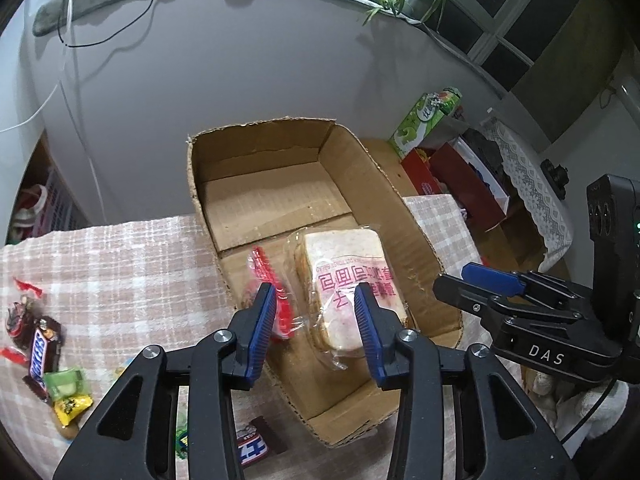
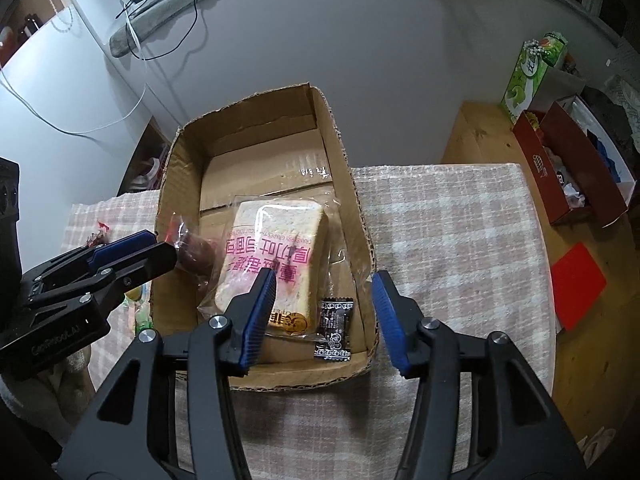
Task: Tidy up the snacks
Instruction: 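Open both tools over the box and withdraw toward the snacks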
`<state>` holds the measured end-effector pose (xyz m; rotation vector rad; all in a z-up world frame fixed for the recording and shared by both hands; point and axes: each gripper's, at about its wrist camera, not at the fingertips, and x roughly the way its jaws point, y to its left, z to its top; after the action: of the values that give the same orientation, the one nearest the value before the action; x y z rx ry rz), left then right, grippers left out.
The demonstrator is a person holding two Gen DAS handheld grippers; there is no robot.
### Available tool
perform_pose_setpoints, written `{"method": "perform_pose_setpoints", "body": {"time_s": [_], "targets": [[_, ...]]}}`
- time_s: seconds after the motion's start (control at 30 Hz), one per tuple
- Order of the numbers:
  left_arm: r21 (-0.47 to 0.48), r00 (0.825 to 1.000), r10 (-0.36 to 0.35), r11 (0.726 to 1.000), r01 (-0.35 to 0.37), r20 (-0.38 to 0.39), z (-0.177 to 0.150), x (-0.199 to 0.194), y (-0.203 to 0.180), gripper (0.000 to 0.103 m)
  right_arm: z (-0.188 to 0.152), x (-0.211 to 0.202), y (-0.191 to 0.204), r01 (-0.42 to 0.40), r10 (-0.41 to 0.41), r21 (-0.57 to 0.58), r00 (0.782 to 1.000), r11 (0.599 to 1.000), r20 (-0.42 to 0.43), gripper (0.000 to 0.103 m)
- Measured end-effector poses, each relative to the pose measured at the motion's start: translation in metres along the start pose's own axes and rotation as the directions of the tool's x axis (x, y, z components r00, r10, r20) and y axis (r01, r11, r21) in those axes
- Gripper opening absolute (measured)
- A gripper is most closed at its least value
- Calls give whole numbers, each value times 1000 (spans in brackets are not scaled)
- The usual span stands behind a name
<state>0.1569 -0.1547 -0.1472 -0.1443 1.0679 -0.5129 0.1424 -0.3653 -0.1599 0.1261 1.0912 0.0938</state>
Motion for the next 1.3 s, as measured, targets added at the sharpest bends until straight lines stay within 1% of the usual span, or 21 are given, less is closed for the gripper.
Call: {"method": "perform_pose_setpoints", "body": {"time_s": [0.13,0.37,0.57,0.73,0.97,1.17,1.3], "targets": [[-1,1000,1,1000,-1,4,-1,-3,2,39,-1,-1,2,-11,11,4,1000,1000,-2,52],[-13,1000,13,1000,-13,26,-6,-17,9,39,-4,-9,19,-34,34,-22,999,999,8,52],[-46,998,35,998,-32,47,-15,-35,27,39,-7,-19,37,-69,70,-47,997,997,21,52],[-98,996,67,993,-60,66,-26,-52,53,39,-11,-26,56,-108,110,-76,994,991,24,52],[-192,986,146,973,-128,85,-53,-81,101,39,-12,-26,90,-154,157,-140,987,978,14,52],[-275,977,199,946,-172,75,-79,-99,138,39,-11,-18,124,-198,199,-212,980,957,-18,52],[-312,974,218,931,-190,60,-95,-104,154,39,-13,-10,149,-222,218,-258,975,940,-43,52]]}}
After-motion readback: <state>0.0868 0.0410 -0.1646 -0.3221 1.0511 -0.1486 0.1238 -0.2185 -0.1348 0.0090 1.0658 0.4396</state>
